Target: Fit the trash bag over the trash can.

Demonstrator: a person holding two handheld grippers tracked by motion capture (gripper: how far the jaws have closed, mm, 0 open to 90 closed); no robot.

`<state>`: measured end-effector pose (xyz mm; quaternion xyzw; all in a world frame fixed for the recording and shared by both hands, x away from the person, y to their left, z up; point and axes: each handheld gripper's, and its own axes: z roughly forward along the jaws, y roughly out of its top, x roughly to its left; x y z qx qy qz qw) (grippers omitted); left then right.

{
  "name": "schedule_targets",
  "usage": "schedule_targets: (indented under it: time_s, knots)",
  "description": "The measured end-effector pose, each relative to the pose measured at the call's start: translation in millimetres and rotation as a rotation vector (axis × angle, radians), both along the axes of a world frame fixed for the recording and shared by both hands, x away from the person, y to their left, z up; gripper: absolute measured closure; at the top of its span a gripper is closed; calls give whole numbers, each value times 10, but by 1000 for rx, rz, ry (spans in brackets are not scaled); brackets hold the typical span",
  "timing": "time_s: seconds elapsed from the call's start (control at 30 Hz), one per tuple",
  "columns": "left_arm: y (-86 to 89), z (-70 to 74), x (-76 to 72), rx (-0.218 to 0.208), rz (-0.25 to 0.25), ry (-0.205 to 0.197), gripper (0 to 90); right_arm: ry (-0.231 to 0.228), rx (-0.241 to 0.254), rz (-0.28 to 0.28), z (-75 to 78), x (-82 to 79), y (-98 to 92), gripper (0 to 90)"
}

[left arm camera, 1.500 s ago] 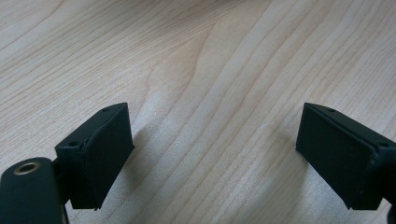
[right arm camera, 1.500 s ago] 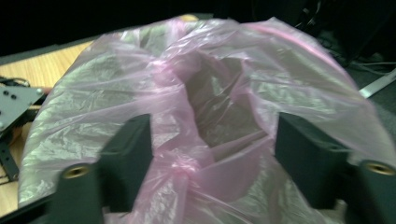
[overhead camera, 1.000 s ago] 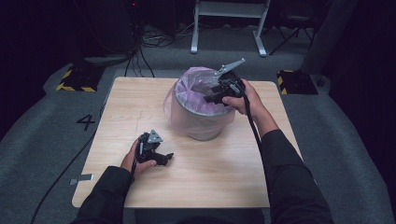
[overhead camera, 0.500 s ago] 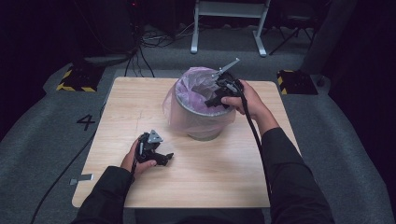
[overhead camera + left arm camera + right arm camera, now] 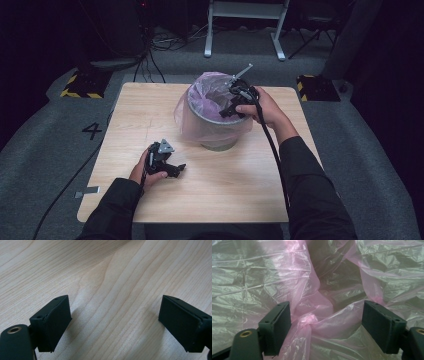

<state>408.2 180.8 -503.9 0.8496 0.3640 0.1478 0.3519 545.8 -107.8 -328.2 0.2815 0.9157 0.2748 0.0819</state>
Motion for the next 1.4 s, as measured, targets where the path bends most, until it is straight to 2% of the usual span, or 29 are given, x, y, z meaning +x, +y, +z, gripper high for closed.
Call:
schedule_targets:
  time_s: [0.2, 0.4, 0.7, 0.97, 1.13, 1.23, 1.4]
  knots:
    - [0, 0, -1, 1, 0, -1, 107, 7, -14, -8, -18, 9, 12, 228]
    - [0, 0, 0, 1, 0, 0, 107, 19, -58, -14, -32, 8, 37, 227]
    - [0, 0, 0, 0, 0, 0, 108, -2, -72, -19, -30, 7, 51, 215]
    - [0, 0, 0, 1, 0, 0, 107, -27, -58, -29, -18, -18, 43, 210]
    - [0, 0, 0, 0, 0, 0, 108, -44, -28, -31, 5, -39, 19, 211]
    - [0, 0, 0, 0, 0, 0, 107, -76, -20, -30, 35, -63, 6, 213]
    - [0, 0, 0, 0, 0, 0, 107, -124, 27, -21, 95, -126, -26, 214]
